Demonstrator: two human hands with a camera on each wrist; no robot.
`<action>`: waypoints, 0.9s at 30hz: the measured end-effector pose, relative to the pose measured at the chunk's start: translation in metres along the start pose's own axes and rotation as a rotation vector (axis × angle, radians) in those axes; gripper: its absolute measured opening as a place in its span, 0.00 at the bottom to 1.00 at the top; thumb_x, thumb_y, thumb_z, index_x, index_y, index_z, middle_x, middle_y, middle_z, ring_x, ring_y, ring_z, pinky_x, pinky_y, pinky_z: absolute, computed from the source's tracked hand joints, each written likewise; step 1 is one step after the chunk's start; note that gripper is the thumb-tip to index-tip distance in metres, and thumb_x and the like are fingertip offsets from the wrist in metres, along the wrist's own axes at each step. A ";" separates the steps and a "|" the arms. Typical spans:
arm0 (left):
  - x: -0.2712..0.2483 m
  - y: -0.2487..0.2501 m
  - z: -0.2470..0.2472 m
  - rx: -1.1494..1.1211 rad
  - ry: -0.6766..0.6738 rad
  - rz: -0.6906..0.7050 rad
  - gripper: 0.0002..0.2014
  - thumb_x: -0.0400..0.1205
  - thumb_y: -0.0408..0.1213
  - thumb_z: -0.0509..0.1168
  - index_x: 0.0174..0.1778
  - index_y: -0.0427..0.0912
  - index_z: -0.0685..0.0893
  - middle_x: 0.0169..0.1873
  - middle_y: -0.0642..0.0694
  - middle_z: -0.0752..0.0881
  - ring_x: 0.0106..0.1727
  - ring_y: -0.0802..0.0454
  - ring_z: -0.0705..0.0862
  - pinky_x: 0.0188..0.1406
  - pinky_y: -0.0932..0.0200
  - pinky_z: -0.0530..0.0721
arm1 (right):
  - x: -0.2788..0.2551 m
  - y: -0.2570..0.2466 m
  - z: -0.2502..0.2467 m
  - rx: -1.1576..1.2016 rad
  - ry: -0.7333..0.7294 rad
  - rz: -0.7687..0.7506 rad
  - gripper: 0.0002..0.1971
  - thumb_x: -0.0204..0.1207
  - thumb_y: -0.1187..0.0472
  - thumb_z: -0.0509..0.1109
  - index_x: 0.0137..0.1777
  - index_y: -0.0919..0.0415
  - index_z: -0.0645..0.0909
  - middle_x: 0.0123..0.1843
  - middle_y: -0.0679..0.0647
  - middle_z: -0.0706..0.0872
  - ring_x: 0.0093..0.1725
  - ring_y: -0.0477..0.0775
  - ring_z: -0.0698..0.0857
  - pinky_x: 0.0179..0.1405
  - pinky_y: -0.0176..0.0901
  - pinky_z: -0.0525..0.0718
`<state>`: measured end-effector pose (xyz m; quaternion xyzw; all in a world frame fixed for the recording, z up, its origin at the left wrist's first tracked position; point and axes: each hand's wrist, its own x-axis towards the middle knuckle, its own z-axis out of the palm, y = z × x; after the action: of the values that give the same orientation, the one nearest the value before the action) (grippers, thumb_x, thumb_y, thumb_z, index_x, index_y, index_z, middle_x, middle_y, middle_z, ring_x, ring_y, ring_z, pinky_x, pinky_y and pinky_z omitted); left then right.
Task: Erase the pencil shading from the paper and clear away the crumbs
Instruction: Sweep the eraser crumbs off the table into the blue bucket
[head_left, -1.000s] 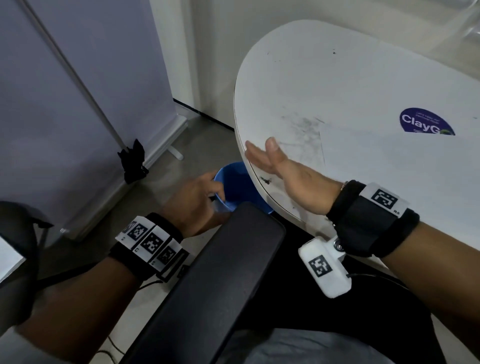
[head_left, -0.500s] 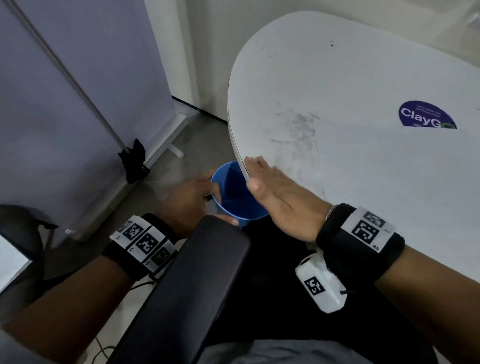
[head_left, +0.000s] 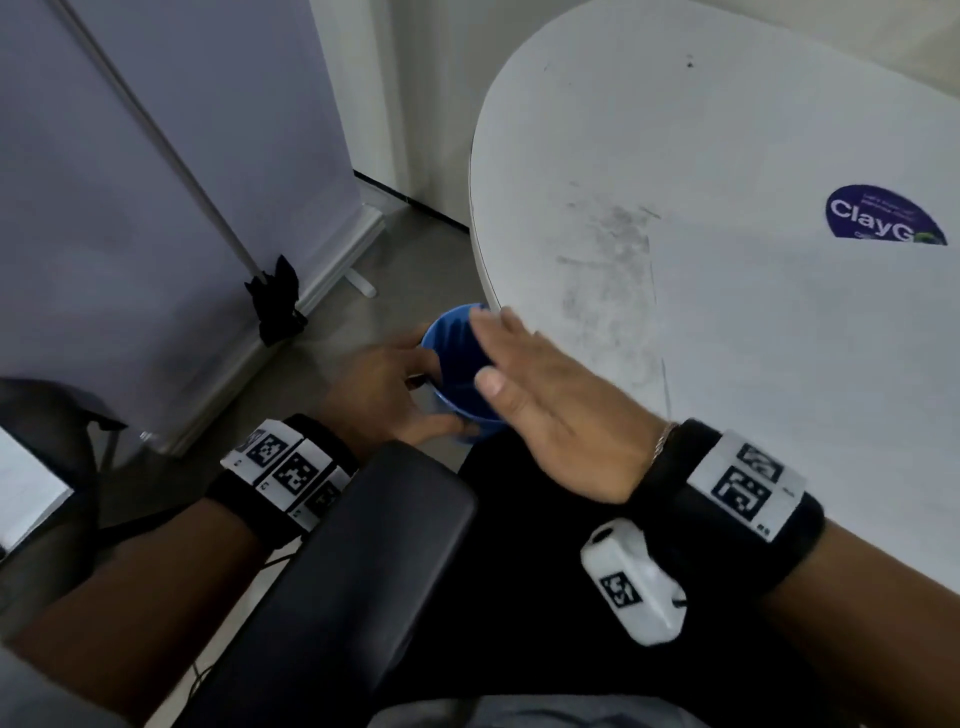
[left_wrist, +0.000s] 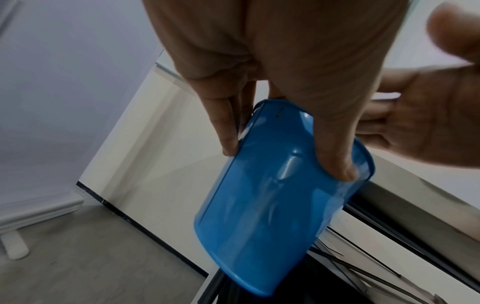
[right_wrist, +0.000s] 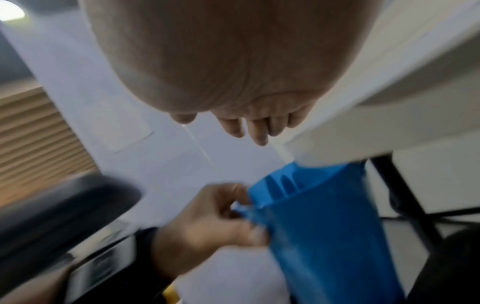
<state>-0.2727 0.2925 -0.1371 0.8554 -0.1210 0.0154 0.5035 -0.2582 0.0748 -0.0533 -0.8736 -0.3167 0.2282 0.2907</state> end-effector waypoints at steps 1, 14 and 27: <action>-0.002 -0.002 0.001 0.012 0.002 -0.013 0.18 0.62 0.61 0.83 0.36 0.56 0.86 0.55 0.54 0.88 0.56 0.52 0.89 0.51 0.41 0.90 | 0.003 0.004 -0.005 0.002 0.032 0.034 0.35 0.86 0.39 0.41 0.88 0.57 0.45 0.89 0.52 0.51 0.87 0.47 0.43 0.84 0.38 0.42; -0.005 -0.007 0.000 0.051 -0.002 0.005 0.22 0.60 0.63 0.82 0.37 0.52 0.84 0.58 0.61 0.86 0.57 0.53 0.89 0.50 0.41 0.91 | 0.013 0.011 -0.003 -0.412 -0.009 0.206 0.42 0.81 0.31 0.36 0.88 0.56 0.44 0.89 0.58 0.37 0.86 0.53 0.33 0.84 0.46 0.33; -0.002 -0.005 -0.006 -0.058 -0.086 -0.005 0.15 0.63 0.54 0.81 0.43 0.63 0.88 0.61 0.68 0.85 0.62 0.59 0.87 0.60 0.49 0.88 | 0.014 -0.011 0.020 -0.317 0.038 0.027 0.39 0.84 0.34 0.45 0.86 0.63 0.55 0.88 0.60 0.51 0.87 0.55 0.46 0.86 0.47 0.45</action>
<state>-0.2727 0.3002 -0.1382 0.8407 -0.1406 -0.0260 0.5223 -0.2646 0.0987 -0.0637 -0.9169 -0.3312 0.1629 0.1522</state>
